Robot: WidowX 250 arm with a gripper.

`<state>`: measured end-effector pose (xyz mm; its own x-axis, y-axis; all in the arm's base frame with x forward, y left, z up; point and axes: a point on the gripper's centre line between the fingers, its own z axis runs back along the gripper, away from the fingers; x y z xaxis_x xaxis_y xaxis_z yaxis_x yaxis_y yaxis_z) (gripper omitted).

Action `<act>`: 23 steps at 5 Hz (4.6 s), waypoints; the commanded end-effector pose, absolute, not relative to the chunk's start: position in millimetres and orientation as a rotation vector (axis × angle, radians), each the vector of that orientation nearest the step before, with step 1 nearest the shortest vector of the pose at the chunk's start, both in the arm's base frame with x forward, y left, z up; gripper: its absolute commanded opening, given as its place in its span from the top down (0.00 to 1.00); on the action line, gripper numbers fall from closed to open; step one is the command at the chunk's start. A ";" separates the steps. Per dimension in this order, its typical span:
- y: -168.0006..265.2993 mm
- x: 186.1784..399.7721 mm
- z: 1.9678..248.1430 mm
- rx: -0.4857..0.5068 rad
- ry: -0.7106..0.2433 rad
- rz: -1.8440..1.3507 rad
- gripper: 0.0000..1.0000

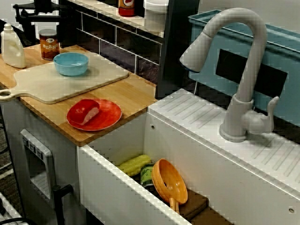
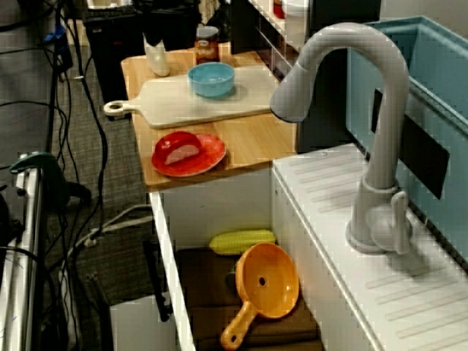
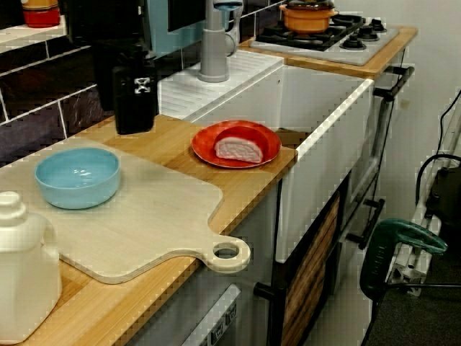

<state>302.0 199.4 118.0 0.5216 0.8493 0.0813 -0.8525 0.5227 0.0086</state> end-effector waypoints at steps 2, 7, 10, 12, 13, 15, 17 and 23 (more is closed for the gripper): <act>214.0 321.3 105.2 0.045 -0.146 1.179 0.00; 210.4 320.0 73.5 0.100 -0.179 1.139 0.00; 213.5 312.8 71.8 0.082 -0.160 1.135 1.00; 214.6 301.3 83.1 0.055 -0.163 1.128 1.00; 217.1 294.3 84.1 0.055 -0.163 1.125 1.00; 222.4 274.1 81.0 0.056 -0.181 1.120 1.00; 223.9 256.2 80.4 0.058 -0.202 1.104 1.00; 198.7 260.7 100.6 0.005 -0.141 0.907 1.00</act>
